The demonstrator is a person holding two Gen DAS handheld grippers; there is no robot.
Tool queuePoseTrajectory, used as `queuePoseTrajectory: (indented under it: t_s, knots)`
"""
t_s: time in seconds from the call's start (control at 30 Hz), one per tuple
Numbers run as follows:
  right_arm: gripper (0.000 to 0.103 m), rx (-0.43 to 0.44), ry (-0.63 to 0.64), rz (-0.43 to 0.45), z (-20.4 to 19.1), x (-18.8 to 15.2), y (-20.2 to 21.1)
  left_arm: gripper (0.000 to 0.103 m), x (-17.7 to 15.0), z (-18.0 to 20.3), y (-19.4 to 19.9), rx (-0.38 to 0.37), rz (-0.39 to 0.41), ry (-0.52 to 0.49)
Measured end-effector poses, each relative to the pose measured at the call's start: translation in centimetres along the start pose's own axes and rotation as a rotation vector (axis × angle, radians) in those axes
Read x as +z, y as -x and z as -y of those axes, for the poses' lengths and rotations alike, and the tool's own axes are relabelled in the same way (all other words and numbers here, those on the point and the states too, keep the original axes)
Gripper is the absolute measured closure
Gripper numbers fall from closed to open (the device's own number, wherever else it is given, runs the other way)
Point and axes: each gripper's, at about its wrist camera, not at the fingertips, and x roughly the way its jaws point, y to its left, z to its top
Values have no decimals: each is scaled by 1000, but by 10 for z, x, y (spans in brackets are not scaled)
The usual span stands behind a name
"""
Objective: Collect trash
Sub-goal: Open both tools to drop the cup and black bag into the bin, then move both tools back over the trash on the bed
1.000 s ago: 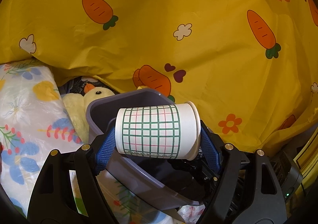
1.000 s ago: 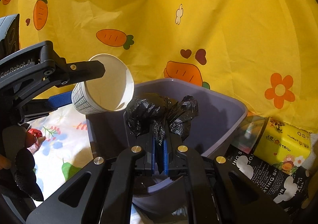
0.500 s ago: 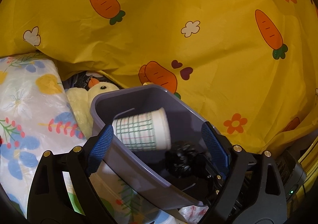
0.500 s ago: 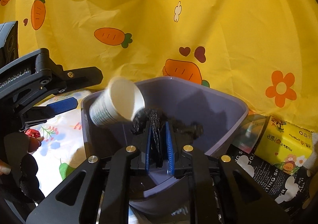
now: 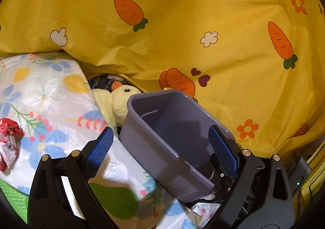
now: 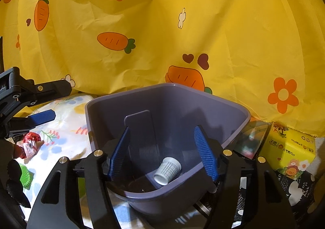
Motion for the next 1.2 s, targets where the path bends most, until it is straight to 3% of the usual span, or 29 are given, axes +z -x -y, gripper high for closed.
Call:
queuePoseTrajectory:
  t_s: [0.23, 0.4, 0.67, 0.87, 1.0, 1.2]
  knots:
    - [22, -17, -9, 39, -3, 2, 16, 10, -15, -13, 35, 60, 31, 9]
    - [18, 17, -16, 58, -13, -1, 35, 10, -36, -23, 81, 185, 76, -3]
    - [16, 208, 66, 41, -75, -29, 70, 10, -92, -65, 179, 412, 165, 36]
    - [16, 450, 193, -47, -159, -68, 95, 10, -139, -112, 254, 671, 219, 77]
    - [16, 550, 281, -117, -217, -93, 105, 10, -160, -142, 299, 794, 254, 118]
    - [16, 618, 367, -200, -276, -112, 104, 10, -181, -169, 352, 847, 321, 229]
